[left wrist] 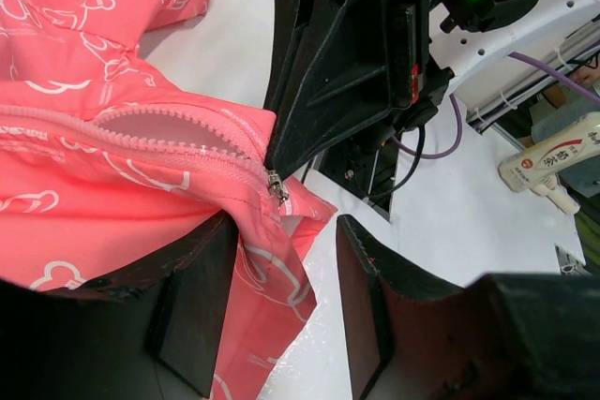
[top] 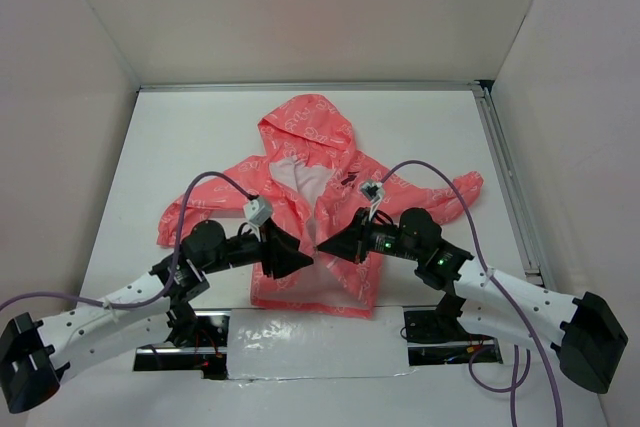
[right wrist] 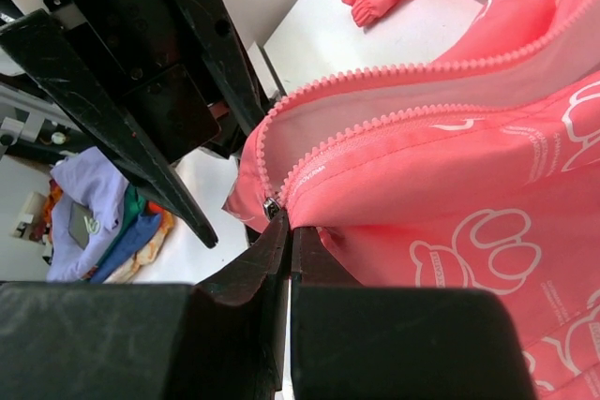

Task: Zip up the jacket

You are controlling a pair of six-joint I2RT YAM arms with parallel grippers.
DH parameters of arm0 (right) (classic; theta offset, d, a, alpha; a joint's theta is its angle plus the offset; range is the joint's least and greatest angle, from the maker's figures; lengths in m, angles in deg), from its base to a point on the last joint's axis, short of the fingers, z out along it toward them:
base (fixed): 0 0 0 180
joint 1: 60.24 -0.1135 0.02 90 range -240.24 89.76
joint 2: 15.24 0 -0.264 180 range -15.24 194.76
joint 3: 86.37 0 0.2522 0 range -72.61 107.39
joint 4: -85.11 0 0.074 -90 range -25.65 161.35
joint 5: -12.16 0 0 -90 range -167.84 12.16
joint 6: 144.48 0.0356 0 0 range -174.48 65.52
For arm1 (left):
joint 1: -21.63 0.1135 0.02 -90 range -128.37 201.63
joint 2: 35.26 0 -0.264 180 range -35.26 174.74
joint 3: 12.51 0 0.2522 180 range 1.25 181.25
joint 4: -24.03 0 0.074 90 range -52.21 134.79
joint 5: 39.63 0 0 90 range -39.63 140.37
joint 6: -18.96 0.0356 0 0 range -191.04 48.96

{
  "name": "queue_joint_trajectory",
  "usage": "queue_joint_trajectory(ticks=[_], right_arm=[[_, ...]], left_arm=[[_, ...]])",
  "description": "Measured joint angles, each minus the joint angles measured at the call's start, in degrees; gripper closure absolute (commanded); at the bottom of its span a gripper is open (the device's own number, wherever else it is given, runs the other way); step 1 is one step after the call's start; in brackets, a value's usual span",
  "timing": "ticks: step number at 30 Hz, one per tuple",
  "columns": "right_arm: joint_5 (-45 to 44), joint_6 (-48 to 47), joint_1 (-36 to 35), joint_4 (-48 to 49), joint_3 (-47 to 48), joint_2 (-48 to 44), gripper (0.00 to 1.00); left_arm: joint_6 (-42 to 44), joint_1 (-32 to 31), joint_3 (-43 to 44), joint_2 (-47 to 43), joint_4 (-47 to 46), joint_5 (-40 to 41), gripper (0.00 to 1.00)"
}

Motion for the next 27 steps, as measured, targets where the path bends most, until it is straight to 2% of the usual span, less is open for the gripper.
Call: queue_joint_trajectory(ticks=[5,10,12,22,25,27], right_arm=[[0.15,0.17,-0.04,0.31,0.00,0.35,1.00],[0.13,0.24,-0.31,0.33,0.00,0.33,1.00],[0.13,0.24,-0.37,0.35,0.00,0.33,1.00],[0.42,0.02,-0.79,0.46,0.00,0.35,1.00],[0.17,-0.20,-0.98,0.39,0.00,0.35,1.00],[-0.11,-0.33,-1.07,0.28,0.00,0.35,1.00]], left_arm=[[-0.24,0.00,0.04,2.23,-0.83,0.07,0.51],[-0.61,0.00,0.24,3.78,-0.94,0.57,0.69],[-1.11,0.00,0.26,3.74,-1.27,0.83,0.72],[-1.49,0.00,0.26,3.28,-1.66,0.98,0.79],[-1.55,0.00,0.26,3.41,-1.66,0.85,0.99],[-1.55,0.00,0.28,3.76,-1.79,0.74,1.00]])
